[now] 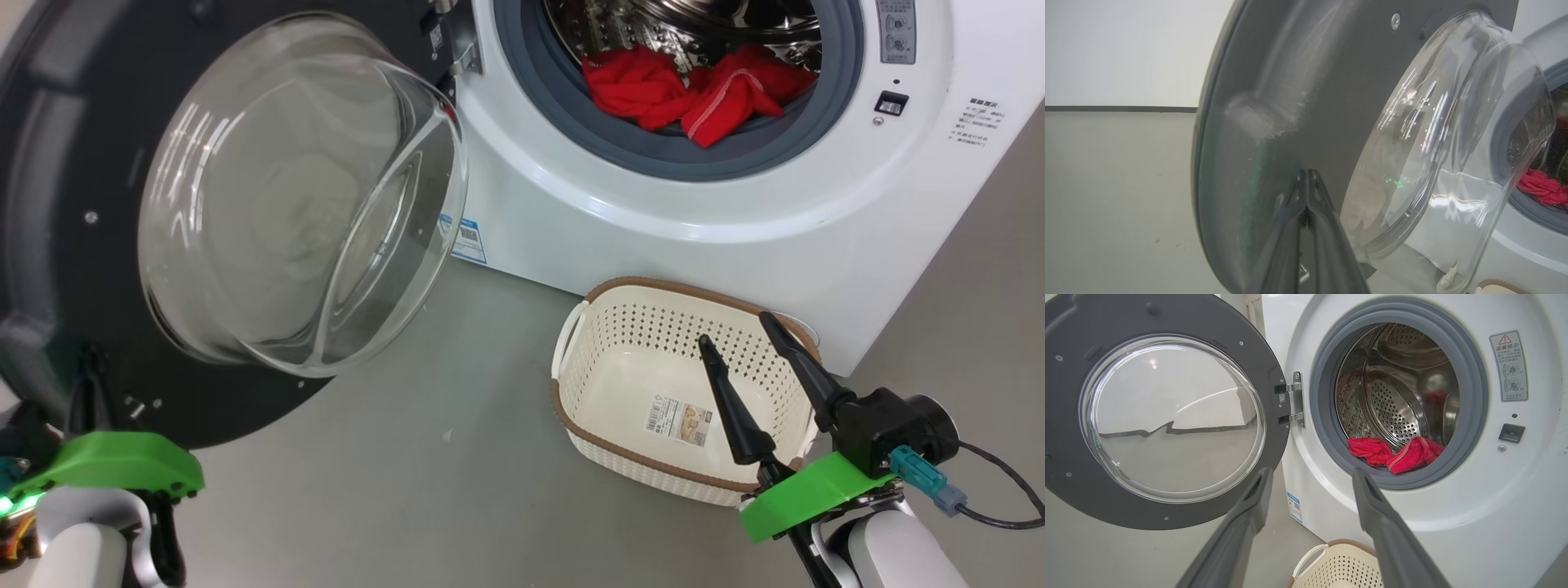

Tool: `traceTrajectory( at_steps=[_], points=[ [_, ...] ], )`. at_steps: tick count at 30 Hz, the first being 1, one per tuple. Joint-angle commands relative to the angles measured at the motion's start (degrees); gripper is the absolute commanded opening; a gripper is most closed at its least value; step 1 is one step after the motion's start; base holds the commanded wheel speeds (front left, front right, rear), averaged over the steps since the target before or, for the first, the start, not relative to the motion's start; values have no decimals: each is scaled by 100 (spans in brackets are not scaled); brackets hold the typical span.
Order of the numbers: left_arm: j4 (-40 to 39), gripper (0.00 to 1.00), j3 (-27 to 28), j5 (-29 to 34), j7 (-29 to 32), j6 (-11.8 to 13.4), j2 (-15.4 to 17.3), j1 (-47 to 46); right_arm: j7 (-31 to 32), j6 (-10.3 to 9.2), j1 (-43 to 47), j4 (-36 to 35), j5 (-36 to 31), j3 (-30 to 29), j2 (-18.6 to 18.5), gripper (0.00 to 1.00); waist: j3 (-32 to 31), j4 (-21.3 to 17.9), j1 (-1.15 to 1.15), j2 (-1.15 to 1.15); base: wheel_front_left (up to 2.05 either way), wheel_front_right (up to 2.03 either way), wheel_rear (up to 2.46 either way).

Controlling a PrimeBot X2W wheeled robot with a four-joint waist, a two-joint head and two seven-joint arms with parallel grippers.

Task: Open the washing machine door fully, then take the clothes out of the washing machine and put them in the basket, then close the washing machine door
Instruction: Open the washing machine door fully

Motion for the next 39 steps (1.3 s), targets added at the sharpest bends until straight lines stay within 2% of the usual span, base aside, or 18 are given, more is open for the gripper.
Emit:
traceTrajectory(
  at_steps=[1, 26, 35, 36, 38, 39],
  points=[
    [-41, 0, 292, 12, -52, 7, 313, -249, 5, 26, -67, -174, -21, 132, 24, 100, 17, -13, 0, 0, 0, 0, 0],
    [1188, 0, 1173, 639, -74, -514, 348, -1089, 101, 26, -114, -273, -227, 147, 24, 100, 257, -158, 0, 0, 0, 0, 0],
    [918, 2, 1547, 908, -74, -596, 252, -804, -71, 26, -145, -109, -73, 21, 24, 100, 141, -353, 0, 0, 0, 0, 0],
    [699, 69, 1607, 1000, -74, -613, 178, -678, -105, 26, -125, -63, -48, -12, 24, 100, 115, -387, 0, 0, 0, 0, 0],
    [411, 100, 1655, 1104, -74, -624, 88, -531, -134, 26, -104, -11, -17, -52, 24, 100, 67, -422, 0, 0, 0, 0, 0],
    [411, 100, 1655, 1104, -74, -624, 88, -531, -134, 26, -104, -11, -17, -52, 24, 100, 67, -422, 0, 0, 0, 0, 0]
  ],
)
